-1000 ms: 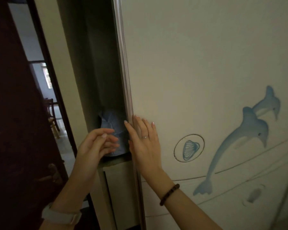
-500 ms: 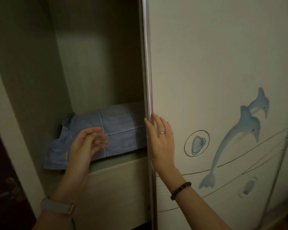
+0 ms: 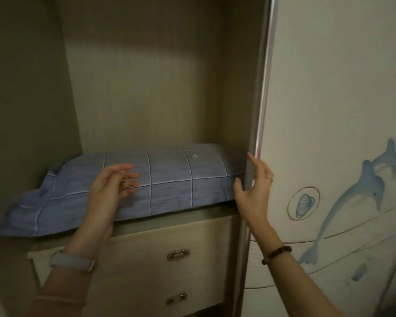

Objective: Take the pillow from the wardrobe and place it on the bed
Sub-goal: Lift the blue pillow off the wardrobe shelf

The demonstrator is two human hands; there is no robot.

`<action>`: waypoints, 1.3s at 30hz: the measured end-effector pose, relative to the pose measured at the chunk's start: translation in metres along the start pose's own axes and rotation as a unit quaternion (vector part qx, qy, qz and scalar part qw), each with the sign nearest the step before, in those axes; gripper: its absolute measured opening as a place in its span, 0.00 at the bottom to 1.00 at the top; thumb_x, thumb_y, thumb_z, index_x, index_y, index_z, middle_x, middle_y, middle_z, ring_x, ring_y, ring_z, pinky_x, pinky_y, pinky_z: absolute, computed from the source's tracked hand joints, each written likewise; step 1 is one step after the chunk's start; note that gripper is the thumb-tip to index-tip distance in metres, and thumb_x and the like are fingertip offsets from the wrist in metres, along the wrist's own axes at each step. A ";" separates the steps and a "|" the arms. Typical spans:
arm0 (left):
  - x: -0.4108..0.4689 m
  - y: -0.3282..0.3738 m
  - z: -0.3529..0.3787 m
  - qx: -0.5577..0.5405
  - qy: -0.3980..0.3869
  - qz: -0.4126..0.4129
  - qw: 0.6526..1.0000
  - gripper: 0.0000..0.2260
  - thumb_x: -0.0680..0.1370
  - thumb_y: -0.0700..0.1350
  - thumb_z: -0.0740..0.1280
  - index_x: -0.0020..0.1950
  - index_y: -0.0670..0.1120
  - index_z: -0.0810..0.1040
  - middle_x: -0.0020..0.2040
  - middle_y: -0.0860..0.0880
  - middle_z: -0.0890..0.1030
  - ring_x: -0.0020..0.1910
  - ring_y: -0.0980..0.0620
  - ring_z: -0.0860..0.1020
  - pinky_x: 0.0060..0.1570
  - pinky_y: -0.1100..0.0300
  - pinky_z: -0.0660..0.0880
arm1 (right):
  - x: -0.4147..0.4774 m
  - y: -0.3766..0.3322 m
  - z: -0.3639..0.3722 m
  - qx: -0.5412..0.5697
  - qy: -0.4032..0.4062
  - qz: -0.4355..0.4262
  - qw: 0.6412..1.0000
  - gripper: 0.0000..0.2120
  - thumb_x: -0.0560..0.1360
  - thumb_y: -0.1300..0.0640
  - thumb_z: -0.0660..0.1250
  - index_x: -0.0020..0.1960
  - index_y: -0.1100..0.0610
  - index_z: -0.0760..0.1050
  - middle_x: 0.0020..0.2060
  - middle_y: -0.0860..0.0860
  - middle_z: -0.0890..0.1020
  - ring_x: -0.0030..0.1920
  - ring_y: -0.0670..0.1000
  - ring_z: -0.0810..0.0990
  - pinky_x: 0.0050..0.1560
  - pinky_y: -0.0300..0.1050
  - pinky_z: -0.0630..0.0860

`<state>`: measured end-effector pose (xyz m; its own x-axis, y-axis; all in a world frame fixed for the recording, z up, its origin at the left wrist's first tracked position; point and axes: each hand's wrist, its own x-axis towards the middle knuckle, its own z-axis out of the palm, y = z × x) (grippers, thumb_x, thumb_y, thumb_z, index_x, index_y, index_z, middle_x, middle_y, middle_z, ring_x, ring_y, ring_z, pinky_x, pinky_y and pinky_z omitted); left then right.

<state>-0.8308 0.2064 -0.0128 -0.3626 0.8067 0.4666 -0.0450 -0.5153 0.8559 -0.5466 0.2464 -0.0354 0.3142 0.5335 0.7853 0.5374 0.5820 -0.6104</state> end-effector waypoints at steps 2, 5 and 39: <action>0.001 -0.001 0.001 0.006 0.015 -0.002 1.000 0.14 0.82 0.36 0.55 0.46 0.49 0.78 0.33 0.54 0.84 0.31 0.59 0.82 0.34 0.68 0.79 | 0.014 0.011 -0.014 -0.002 0.020 0.016 1.000 0.31 0.68 0.68 0.68 0.70 0.57 0.67 0.64 0.60 0.70 0.65 0.57 0.67 0.69 0.52 0.65; 0.001 0.000 -0.001 0.009 0.036 0.002 0.999 0.14 0.82 0.36 0.55 0.46 0.48 0.77 0.36 0.51 0.83 0.30 0.60 0.82 0.33 0.69 0.78 | 0.032 0.028 -0.031 -0.010 0.046 0.029 0.998 0.31 0.67 0.70 0.67 0.69 0.59 0.68 0.61 0.62 0.72 0.62 0.59 0.69 0.64 0.59 0.68; 0.116 -0.026 -0.081 0.417 0.268 -0.101 0.863 0.22 0.78 0.45 0.66 0.67 0.33 0.70 0.67 0.29 0.71 0.66 0.29 0.70 0.63 0.42 0.68 | 0.129 0.101 0.060 -0.213 -0.207 0.146 0.943 0.22 0.79 0.52 0.61 0.52 0.73 0.75 0.51 0.73 0.79 0.55 0.68 0.77 0.54 0.56 0.71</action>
<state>-0.9470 0.2899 0.0013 -0.8140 0.4909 0.3105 0.4467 0.1874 0.8748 -0.4991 0.4110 -0.0019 0.2120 0.8787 0.4277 0.7690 0.1200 -0.6278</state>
